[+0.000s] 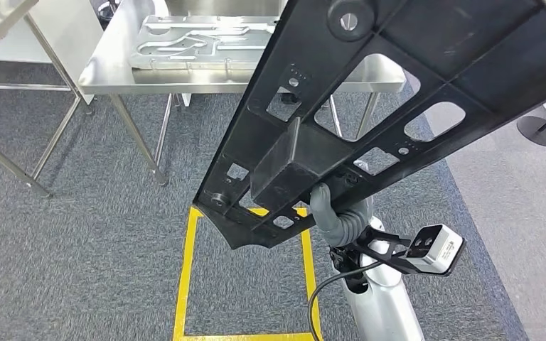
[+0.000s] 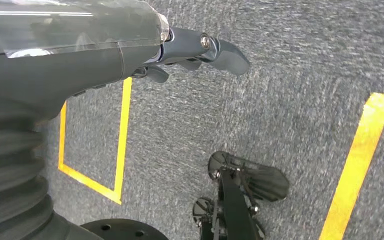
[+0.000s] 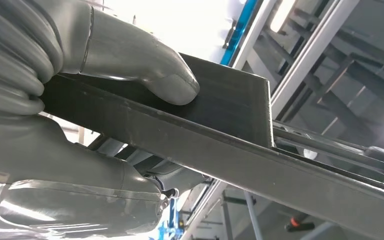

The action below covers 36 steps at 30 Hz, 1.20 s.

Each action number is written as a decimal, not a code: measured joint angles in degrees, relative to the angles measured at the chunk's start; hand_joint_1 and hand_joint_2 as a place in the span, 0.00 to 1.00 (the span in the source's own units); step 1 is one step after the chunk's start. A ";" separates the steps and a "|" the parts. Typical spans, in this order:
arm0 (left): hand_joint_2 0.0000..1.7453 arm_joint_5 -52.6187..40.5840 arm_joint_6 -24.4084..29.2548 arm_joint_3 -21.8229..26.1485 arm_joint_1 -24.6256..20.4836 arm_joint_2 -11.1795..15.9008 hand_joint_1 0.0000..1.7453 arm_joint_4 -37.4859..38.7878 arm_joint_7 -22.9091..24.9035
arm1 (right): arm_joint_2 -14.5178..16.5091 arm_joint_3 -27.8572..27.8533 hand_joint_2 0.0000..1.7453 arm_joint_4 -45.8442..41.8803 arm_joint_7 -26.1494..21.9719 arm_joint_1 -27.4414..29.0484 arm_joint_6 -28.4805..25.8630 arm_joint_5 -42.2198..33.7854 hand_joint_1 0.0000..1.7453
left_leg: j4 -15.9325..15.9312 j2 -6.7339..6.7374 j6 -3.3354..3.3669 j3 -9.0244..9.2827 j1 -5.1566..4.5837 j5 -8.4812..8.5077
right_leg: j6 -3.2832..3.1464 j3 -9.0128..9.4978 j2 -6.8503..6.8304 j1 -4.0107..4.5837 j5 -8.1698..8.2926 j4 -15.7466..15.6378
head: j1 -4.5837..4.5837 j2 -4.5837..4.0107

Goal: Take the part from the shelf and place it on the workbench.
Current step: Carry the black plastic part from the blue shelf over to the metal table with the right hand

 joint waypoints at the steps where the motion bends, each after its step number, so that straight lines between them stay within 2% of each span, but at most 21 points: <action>1: 1.00 -0.01 0.02 0.00 0.02 -0.01 0.00 0.00 0.02 | 0.02 -0.06 1.00 -0.13 -0.01 -0.04 0.01 -0.03 1.00 | -0.15 -0.03 0.40 0.17 0.04 -0.05 | 0.31 -0.20 -0.02 -0.07 -0.47 0.65 | 0.00 0.00; 3: 1.00 -0.03 0.04 0.01 -0.02 -0.01 0.00 0.00 0.03 | 0.09 -0.22 1.00 -0.42 -0.03 -0.09 0.01 -0.14 1.00 | -0.42 -0.02 1.05 0.58 0.13 -0.20 | 0.77 -2.57 -0.01 -0.21 -2.85 5.45 | 0.01 0.00; 5: 1.00 -0.10 0.08 0.01 -0.07 0.01 0.00 0.00 0.03 | 0.14 -0.45 1.00 -0.57 -0.05 0.02 -0.12 -0.17 1.00 | -0.42 -0.02 1.43 0.89 0.01 -0.57 | 0.96 -7.36 0.00 -0.24 -5.81 13.63 | 0.01 0.00; 6: 1.00 -0.16 0.10 0.01 -0.06 0.01 0.00 0.00 0.03 | 0.14 -0.54 1.00 -0.58 -0.04 0.15 -0.28 -0.06 1.00 | -0.41 -0.05 1.51 1.11 -0.06 -0.78 | 0.99 -9.36 0.00 -0.26 -6.24 16.55 | 0.01 0.00; 7: 1.00 -0.21 0.12 0.01 -0.02 0.01 0.00 0.00 0.03 | 0.14 -0.62 1.00 -0.60 -0.04 0.26 -0.50 0.09 1.00 | -0.40 -0.10 1.53 1.41 -0.13 -1.03 | 0.93 -10.39 0.00 -0.28 -5.54 17.44 | 0.01 0.00; 8: 1.00 -0.25 0.14 0.02 0.01 0.01 0.00 0.00 0.03 | 0.14 -0.66 1.00 -0.64 -0.03 0.32 -0.75 0.26 1.00 | -0.40 -0.18 1.49 1.82 -0.19 -1.31 | 0.77 -10.22 0.00 -0.27 -3.71 15.97 | 0.01 0.00; 10: 1.00 -0.31 0.17 0.02 0.01 -0.08 0.00 0.01 0.03 | 0.15 -0.66 1.00 -0.83 -0.03 0.33 -1.06 0.37 1.00 | -0.42 -0.31 1.27 2.77 -0.32 -1.95 | 0.10 -7.23 0.01 -0.11 1.24 8.20 | 0.01 0.00; 11: 1.00 -0.34 0.17 0.02 -0.03 -0.14 0.00 0.01 0.03 | 0.16 -0.66 1.00 -0.93 -0.04 0.30 -1.09 0.20 1.00 | -0.37 -0.34 1.07 3.14 -0.45 -2.28 | -0.23 -5.70 0.01 0.06 2.85 4.50 | 0.01 0.00; 12: 1.00 -0.38 0.17 0.02 -0.06 -0.19 0.00 0.02 0.02 | 0.18 -0.66 1.00 -1.01 -0.04 0.30 -1.03 -0.17 1.00 | -0.38 -0.32 0.80 3.38 -0.51 -2.57 | -0.51 -4.68 0.02 0.25 3.63 2.06 | 0.01 0.00; 14: 1.00 -0.44 0.17 0.02 -0.13 -0.23 0.00 0.02 -0.01 | 0.26 -0.74 1.00 -1.07 -0.05 0.31 -0.55 -1.27 1.00 | -0.55 -0.17 0.16 3.64 -0.53 -2.96 | -0.91 -4.21 0.19 0.53 3.41 0.85 | 0.01 0.00; 17: 1.00 -0.56 0.17 0.02 -0.27 -0.14 0.00 0.02 -0.02 | 0.57 -1.11 1.00 -1.44 -0.06 0.41 0.35 -2.31 1.00 | 0.60 0.09 -0.69 3.54 -0.49 -4.07 | -1.64 -3.36 0.62 0.00 3.35 0.01 | 0.00 0.00; 19: 1.00 -0.66 0.17 0.01 -0.32 -0.10 0.00 0.02 -0.03 | 0.91 -1.36 1.00 -1.62 -0.07 0.51 0.55 -2.03 1.00 | 6.49 0.11 -1.14 0.75 -0.35 -6.81 | -2.12 -2.60 0.69 -0.17 3.07 -0.41 | 0.00 0.00; 21: 1.00 -0.82 0.17 0.00 -0.25 -0.10 0.00 0.02 -0.03 | 1.14 -1.65 1.00 -1.66 -0.06 0.82 0.39 -1.26 1.00 | 14.05 0.11 -1.50 -3.68 -0.23 -9.25 | -2.37 -2.09 0.75 -0.13 2.56 -0.38 | 0.01 0.00; 22: 1.00 -0.90 0.17 0.00 -0.20 -0.08 0.00 0.02 -0.03 | 1.20 -1.78 1.00 -1.67 -0.04 1.03 0.21 -0.95 1.00 | 15.73 0.12 -1.63 -5.06 -0.19 -9.02 | -2.35 -1.79 0.82 -0.11 2.28 -0.36 | 0.01 0.00; 23: 1.00 -0.92 0.17 0.01 -0.18 -0.03 0.00 0.02 -0.03 | 1.24 -1.89 1.00 -1.69 -0.03 1.19 0.03 -0.75 1.00 | 15.16 0.12 -1.69 -5.40 -0.15 -7.60 | -2.28 -1.42 0.91 -0.12 1.97 -0.32 | 0.01 0.00; 25: 1.00 -0.97 0.16 0.01 -0.17 0.06 0.00 0.02 -0.03 | 1.34 -2.04 1.00 -1.87 -0.02 1.35 -0.19 -0.67 1.00 | 8.23 0.12 -1.59 -3.19 -0.03 -2.58 | -1.98 -0.50 1.03 -0.13 1.19 -0.19 | 0.01 0.00; 27: 1.00 -1.04 0.12 0.00 -0.25 0.11 0.00 0.02 -0.03 | 1.51 -2.18 1.00 -2.21 -0.04 1.33 -0.26 -0.61 1.00 | 1.82 0.03 -1.14 -0.49 -0.15 0.16 | -1.46 0.02 1.11 0.08 0.46 0.06 | 0.00 0.00; 28: 1.00 -1.07 0.11 0.00 -0.30 0.12 0.00 0.02 -0.01 | 1.60 -2.26 1.00 -2.38 -0.04 1.33 -0.30 -0.56 1.00 | 0.56 -0.02 -0.82 0.05 -0.24 0.25 | -1.16 0.07 1.14 0.16 0.24 0.12 | 0.00 0.00; 32: 1.00 -1.22 0.10 -0.03 -0.40 0.11 0.00 0.02 0.05 | 1.76 -2.63 1.00 -3.07 -0.03 1.35 -0.34 -0.52 1.00 | -0.09 -0.10 0.68 0.52 -0.19 -0.34 | 0.09 -0.30 0.96 0.04 -0.88 1.24 | 0.01 0.00; 34: 1.00 -1.32 0.13 -0.05 -0.47 0.13 0.00 0.02 0.05 | 1.77 -2.93 1.00 -3.38 -0.07 1.39 -0.33 -0.56 1.00 | -0.37 0.00 1.29 0.96 -0.09 -0.54 | 0.53 -3.15 0.68 -0.10 -3.43 6.81 | 0.01 0.00; 36: 1.00 -1.33 0.17 -0.05 -0.50 0.14 0.00 0.02 0.05 | 1.78 -3.17 1.00 -3.49 -0.09 1.59 -0.32 -0.59 1.00 | -0.35 0.09 1.58 1.30 -0.15 -0.95 | 0.73 -7.93 0.56 -0.18 -6.01 14.72 | 0.01 0.00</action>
